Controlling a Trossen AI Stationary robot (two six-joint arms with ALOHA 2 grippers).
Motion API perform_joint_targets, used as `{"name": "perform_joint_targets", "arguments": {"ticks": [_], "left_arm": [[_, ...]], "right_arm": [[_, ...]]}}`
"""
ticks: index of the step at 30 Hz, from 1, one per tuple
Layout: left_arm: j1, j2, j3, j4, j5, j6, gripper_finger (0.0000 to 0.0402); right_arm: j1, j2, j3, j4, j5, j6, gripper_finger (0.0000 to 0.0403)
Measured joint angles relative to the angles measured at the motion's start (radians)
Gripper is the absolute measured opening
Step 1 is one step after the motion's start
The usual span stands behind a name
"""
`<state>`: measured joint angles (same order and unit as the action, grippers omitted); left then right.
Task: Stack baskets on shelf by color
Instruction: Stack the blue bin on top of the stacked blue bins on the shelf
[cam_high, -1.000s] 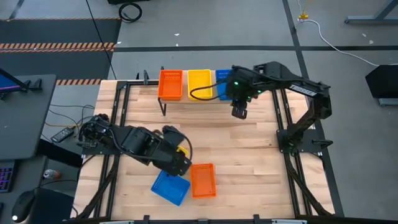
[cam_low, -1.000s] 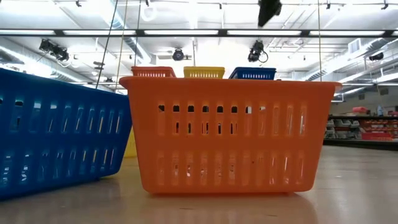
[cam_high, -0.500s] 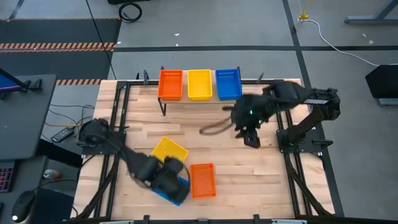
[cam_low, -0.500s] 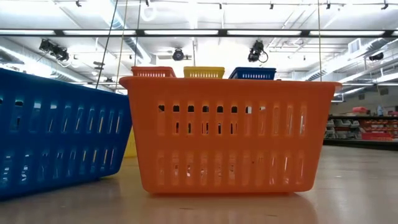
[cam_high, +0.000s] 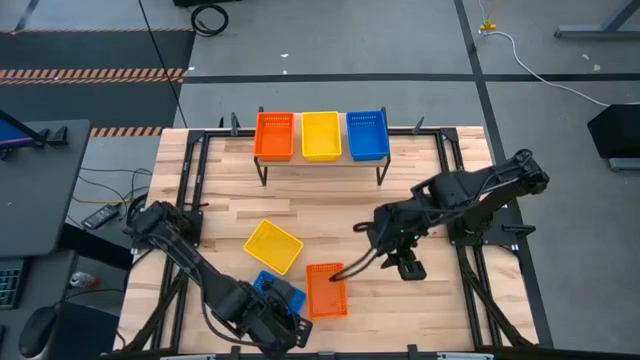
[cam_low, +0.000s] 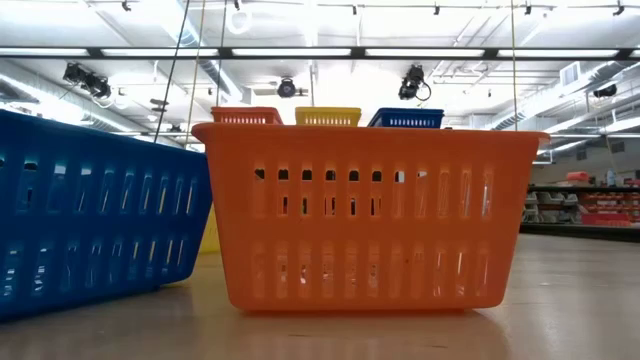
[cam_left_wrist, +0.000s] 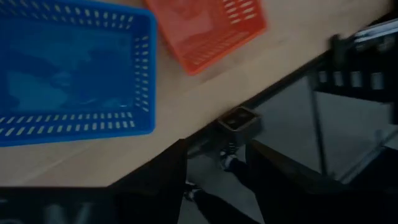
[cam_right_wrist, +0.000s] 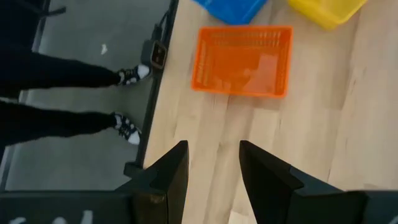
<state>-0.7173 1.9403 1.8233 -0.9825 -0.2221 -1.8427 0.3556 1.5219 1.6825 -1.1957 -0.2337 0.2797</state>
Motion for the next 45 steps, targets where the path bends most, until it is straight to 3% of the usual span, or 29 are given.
{"name": "perform_joint_targets", "arguments": {"ticks": [14,19,35,45], "left_arm": [[0.05,0.106,0.0,-0.015,0.017,0.042,0.0172],[0.055,0.107,0.0,-0.011,0.029,0.046,0.0172],[0.077,0.149,0.001,-0.069,0.07,0.022,0.0172],[0.087,0.233,0.001,-0.043,0.138,0.056,0.0172]], "right_arm": [[0.144,-0.035,-0.041,0.021,0.006,0.139,0.0149],[0.191,-0.035,-0.041,0.05,0.079,0.187,0.0149],[0.196,-0.035,-0.041,0.024,0.087,0.197,0.0149],[0.196,-0.065,-0.041,-0.115,0.09,0.197,0.0149]]}}
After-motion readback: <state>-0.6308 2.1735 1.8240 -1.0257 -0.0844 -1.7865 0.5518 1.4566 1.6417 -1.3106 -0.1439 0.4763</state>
